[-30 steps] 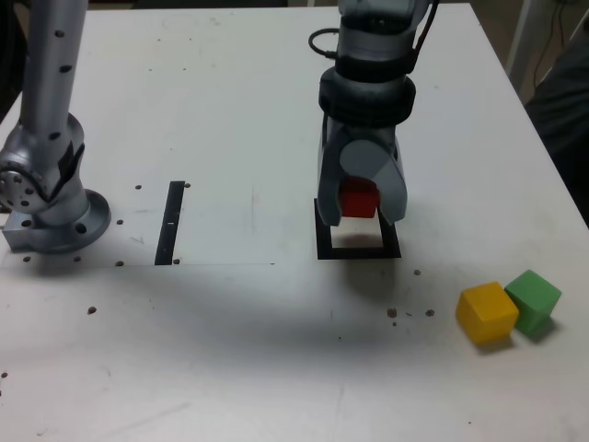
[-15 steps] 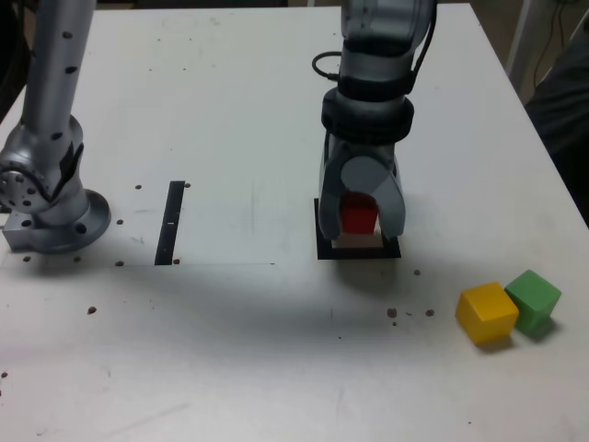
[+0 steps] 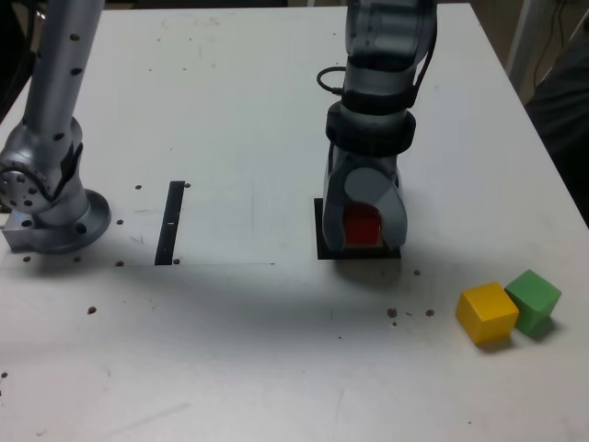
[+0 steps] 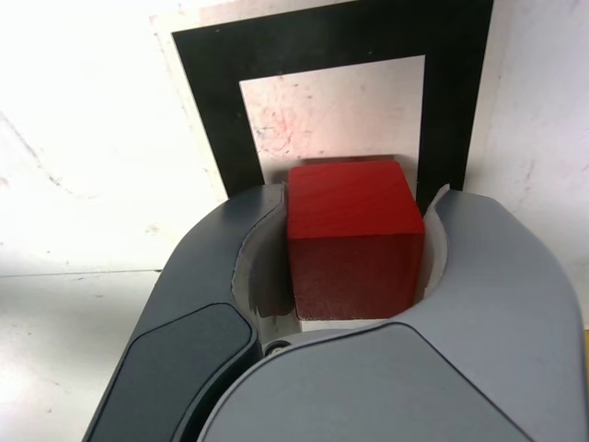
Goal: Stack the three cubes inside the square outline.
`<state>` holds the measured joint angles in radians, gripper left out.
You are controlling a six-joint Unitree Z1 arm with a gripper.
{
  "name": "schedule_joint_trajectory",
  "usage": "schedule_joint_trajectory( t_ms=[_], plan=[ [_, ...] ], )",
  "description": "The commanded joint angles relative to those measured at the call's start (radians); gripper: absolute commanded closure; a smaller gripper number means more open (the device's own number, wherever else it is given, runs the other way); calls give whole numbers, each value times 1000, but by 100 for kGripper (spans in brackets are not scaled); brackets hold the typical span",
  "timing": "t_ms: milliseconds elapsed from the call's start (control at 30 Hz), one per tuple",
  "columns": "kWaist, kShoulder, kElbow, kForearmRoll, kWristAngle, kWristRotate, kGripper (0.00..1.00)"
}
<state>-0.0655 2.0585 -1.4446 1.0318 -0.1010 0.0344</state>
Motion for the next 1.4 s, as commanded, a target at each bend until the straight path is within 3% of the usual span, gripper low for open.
schedule_joint_trajectory(
  t_ms=[0, 100, 167, 400, 567, 767, 1067, 1200, 1367],
  plan=[
    [5, 6, 8, -10, -4, 6, 35],
    [12, 7, 23, -17, -9, 11, 7],
    [17, 8, 33, -20, -11, 12, 1],
    [27, 0, 51, -28, -7, 14, 0],
    [24, -31, 54, -25, 20, 11, 0],
    [-1, -95, 34, 39, 119, -23, 0],
    [-93, -106, -156, 262, 274, -30, 0],
    [-135, -85, -260, 340, 293, -9, 0],
    [-180, -28, -391, 376, 279, 20, 1]
  ],
)
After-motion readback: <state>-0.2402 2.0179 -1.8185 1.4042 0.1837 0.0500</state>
